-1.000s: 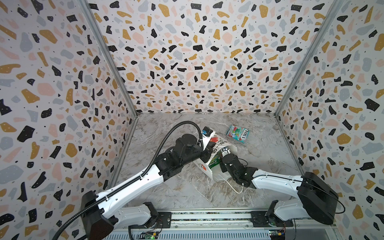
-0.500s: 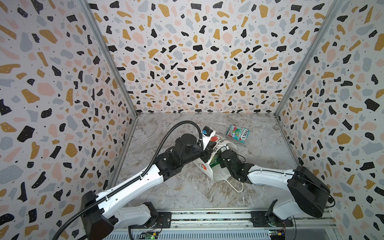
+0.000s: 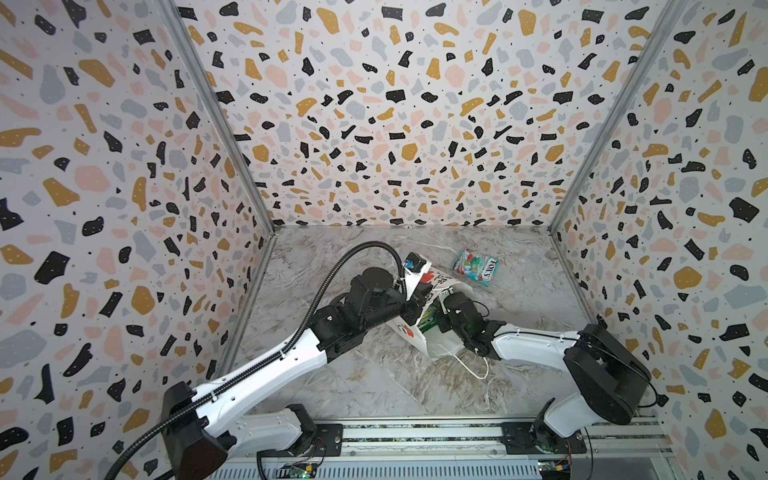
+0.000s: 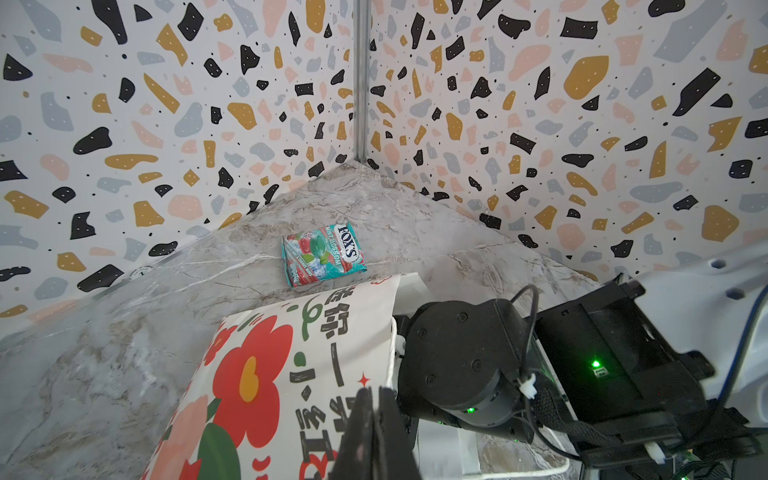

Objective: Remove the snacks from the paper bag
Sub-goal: 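Grasp the teal Fox's Mint Blossom packet inside the bag with the right gripper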

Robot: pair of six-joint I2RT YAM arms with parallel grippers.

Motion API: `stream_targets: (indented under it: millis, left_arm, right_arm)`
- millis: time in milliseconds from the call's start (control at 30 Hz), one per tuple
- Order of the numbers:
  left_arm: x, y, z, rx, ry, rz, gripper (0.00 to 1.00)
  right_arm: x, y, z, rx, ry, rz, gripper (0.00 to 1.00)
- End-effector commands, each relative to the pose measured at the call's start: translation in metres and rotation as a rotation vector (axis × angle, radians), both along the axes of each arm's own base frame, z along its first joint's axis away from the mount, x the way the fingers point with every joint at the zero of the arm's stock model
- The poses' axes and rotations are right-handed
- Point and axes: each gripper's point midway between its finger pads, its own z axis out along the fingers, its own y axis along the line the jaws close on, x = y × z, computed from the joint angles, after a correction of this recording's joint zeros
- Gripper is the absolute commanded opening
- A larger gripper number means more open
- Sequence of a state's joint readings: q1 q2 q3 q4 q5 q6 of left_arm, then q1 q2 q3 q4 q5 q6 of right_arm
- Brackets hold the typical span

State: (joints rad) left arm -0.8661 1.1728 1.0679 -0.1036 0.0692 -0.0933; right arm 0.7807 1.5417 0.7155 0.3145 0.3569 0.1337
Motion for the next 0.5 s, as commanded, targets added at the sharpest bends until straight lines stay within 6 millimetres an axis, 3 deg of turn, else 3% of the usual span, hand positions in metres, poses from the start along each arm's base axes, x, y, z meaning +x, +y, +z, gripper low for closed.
stream_targets:
  millis: [0, 467]
  left_arm:
    - [-0.001, 0.0, 0.01, -0.028, -0.031, -0.002, 0.0]
    - [0.005, 0.004, 0.007, -0.014, -0.034, 0.036, 0.0]
  right_arm:
    - [0.001, 0.009, 0.031, 0.066, -0.047, 0.038, 0.0]
    - [-0.029, 0.003, 0.045, 0.075, -0.01, 0.108, 0.0]
